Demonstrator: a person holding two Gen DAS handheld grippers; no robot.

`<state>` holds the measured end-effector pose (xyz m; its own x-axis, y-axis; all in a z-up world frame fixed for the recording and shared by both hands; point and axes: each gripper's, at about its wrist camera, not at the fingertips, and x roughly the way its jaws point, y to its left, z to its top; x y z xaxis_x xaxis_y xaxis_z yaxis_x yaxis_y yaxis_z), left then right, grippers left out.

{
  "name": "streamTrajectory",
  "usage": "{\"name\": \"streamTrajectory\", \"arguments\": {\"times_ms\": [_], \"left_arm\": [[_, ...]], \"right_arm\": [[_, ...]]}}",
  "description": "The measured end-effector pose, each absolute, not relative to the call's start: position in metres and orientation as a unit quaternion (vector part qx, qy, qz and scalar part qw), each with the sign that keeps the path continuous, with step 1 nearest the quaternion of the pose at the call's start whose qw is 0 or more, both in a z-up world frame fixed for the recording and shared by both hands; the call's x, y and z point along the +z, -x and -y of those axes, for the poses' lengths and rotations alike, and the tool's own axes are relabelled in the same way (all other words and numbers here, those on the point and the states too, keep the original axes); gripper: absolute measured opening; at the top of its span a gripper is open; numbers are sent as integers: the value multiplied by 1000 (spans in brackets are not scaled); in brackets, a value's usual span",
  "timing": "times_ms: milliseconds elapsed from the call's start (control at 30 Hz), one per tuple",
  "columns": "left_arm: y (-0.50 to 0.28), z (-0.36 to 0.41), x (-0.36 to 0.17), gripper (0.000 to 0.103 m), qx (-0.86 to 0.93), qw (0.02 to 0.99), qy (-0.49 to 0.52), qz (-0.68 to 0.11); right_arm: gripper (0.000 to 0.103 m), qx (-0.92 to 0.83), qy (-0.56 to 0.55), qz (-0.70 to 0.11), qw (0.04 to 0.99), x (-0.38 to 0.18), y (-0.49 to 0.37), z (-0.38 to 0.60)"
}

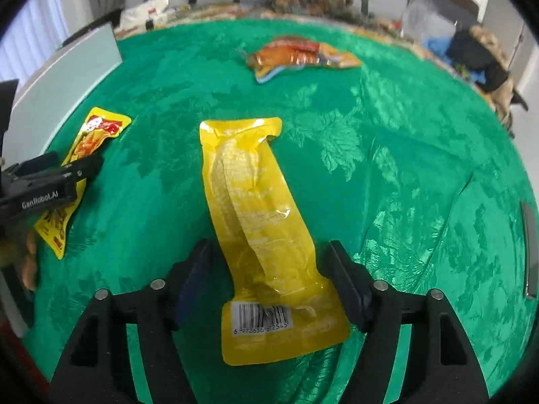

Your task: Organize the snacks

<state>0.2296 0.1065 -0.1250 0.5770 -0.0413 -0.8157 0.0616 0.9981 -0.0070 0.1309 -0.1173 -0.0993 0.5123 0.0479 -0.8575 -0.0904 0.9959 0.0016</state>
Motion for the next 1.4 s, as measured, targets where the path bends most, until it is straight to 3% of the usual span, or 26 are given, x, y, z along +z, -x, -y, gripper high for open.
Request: {"name": "streamTrajectory", "arguments": {"times_ms": [233, 1400], "left_arm": [[-230, -107, -125, 103, -29, 888, -11, -459], [-229, -107, -124, 103, -29, 888, -11, -459]], "right_arm": [[84, 62, 19, -445, 893, -103, -127, 124], [85, 63, 21, -445, 893, -103, -132, 120]]}}
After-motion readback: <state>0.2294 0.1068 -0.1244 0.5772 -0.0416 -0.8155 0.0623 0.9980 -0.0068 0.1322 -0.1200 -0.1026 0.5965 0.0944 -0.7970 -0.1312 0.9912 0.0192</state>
